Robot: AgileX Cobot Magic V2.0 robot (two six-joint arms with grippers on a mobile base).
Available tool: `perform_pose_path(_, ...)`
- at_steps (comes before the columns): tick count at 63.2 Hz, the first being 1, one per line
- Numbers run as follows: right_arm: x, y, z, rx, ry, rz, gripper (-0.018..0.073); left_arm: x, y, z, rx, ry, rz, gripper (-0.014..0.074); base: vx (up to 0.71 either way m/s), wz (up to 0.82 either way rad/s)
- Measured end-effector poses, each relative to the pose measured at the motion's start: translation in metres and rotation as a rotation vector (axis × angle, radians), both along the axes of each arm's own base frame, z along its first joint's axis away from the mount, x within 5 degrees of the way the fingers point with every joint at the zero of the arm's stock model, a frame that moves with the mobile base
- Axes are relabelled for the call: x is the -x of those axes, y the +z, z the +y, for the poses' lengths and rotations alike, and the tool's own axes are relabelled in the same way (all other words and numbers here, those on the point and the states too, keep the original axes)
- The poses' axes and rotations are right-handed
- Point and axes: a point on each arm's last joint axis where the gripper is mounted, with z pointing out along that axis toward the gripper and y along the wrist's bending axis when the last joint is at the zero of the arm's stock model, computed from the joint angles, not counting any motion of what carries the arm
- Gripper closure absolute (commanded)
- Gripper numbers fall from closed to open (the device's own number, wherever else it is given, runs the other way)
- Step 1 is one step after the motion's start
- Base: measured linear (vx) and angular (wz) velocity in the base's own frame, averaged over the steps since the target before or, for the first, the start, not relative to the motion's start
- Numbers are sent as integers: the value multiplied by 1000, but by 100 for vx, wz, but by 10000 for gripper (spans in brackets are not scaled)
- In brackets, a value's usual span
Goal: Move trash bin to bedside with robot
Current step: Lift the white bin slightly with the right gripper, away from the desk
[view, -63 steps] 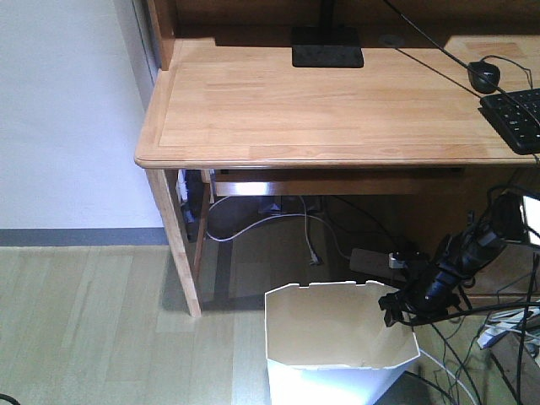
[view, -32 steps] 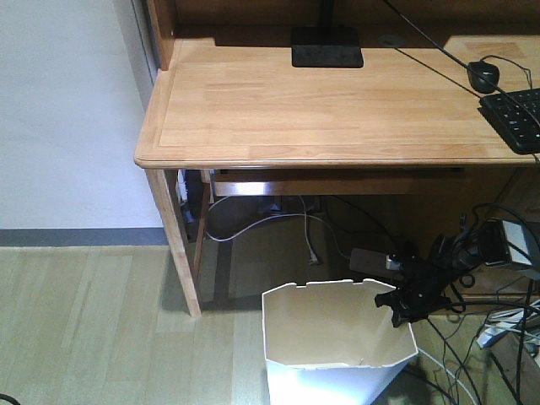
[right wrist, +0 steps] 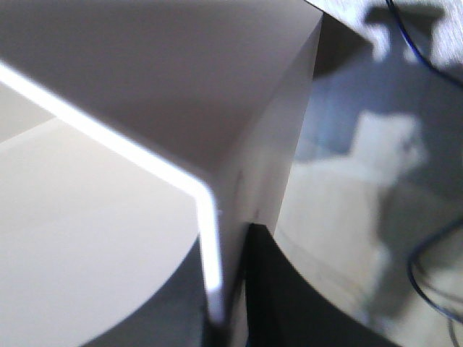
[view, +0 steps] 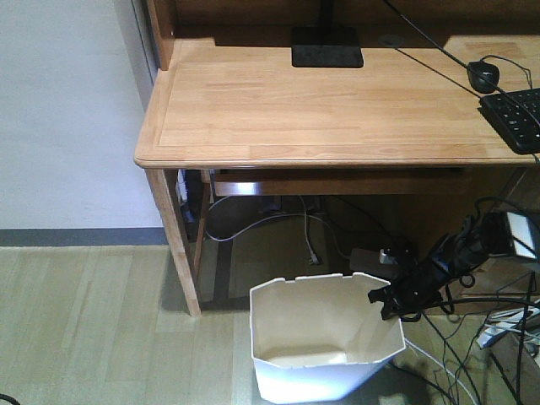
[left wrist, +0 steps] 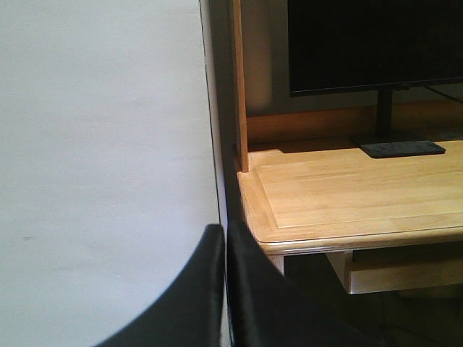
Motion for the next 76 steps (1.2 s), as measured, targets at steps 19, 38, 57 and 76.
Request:
perform_pose_path(19, 9, 67, -18, -141, -60, -122, 563, 0, 0, 0, 0, 0, 0, 603, 0, 0)
perform_pose_path(38, 35, 124, -35, -219, -10, -148, 563, 0, 0, 0, 0, 0, 0, 603, 0, 0)
perform_pose_path(57, 42, 130, -34, -252, 53, -126, 563, 0, 0, 0, 0, 0, 0, 603, 0, 0)
perform_pose_path(76, 40, 133, -35, -254, 40, -134, 563, 0, 0, 0, 0, 0, 0, 603, 0, 0)
